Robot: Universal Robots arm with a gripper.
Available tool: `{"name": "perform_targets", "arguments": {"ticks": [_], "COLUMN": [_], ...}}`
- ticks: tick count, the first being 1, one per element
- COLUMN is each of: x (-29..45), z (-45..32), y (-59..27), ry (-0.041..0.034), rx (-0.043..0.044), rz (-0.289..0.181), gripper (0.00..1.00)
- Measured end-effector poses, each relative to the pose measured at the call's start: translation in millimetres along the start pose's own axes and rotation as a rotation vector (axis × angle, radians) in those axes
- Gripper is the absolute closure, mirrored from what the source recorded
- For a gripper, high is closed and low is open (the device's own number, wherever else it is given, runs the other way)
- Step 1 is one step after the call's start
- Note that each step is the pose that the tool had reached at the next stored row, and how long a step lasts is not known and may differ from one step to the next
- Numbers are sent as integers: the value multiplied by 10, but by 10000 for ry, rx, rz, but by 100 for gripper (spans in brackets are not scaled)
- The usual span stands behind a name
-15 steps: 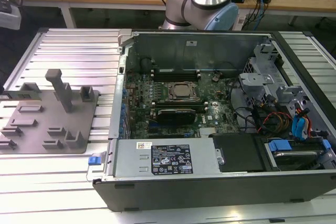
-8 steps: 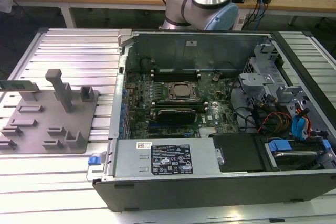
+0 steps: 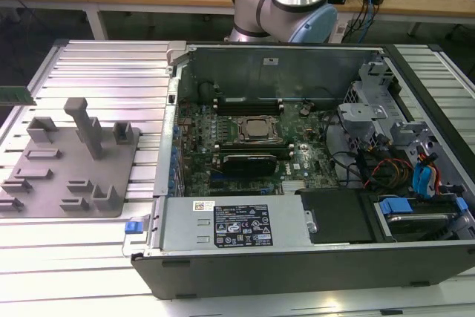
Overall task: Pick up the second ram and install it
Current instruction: 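Pick up the second ram and move it above second insertion slot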
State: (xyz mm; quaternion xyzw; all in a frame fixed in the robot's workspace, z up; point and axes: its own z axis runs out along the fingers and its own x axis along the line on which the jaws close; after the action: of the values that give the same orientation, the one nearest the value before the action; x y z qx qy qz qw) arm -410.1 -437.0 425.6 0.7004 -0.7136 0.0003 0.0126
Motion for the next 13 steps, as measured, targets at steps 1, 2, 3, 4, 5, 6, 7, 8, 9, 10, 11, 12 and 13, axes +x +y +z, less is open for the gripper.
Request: {"name": "perform_targets", "arguments": {"ticks": [1, 2, 3, 4, 5, 6, 7, 8, 9, 10, 11, 12, 13], "x": [0, 0, 0, 0, 1, 0, 0, -1, -1, -2, -2, -3, -3], "z": [-16, -16, -18, -20, -22, -20, -20, -21, -21, -22, -22, -23, -23], "y": [0, 0, 0, -1, -12, -24, -39, -59, -75, -109, -152, -183, -214], "ry": [-1, -2, -1, 0, 3, 0, 0, 0, 0, 0, 0, 0, 0], "rx": [1, 2, 1, -1, -4, -1, -1, -1, -1, -1, -1, -1, 0], "rz": [0, 0, 0, 0, -3, -2, 0, 0, 1, -1, -1, -1, -1], "gripper": [91, 91, 91, 91, 91, 91, 91, 91, 91, 91, 91, 91, 91]}}
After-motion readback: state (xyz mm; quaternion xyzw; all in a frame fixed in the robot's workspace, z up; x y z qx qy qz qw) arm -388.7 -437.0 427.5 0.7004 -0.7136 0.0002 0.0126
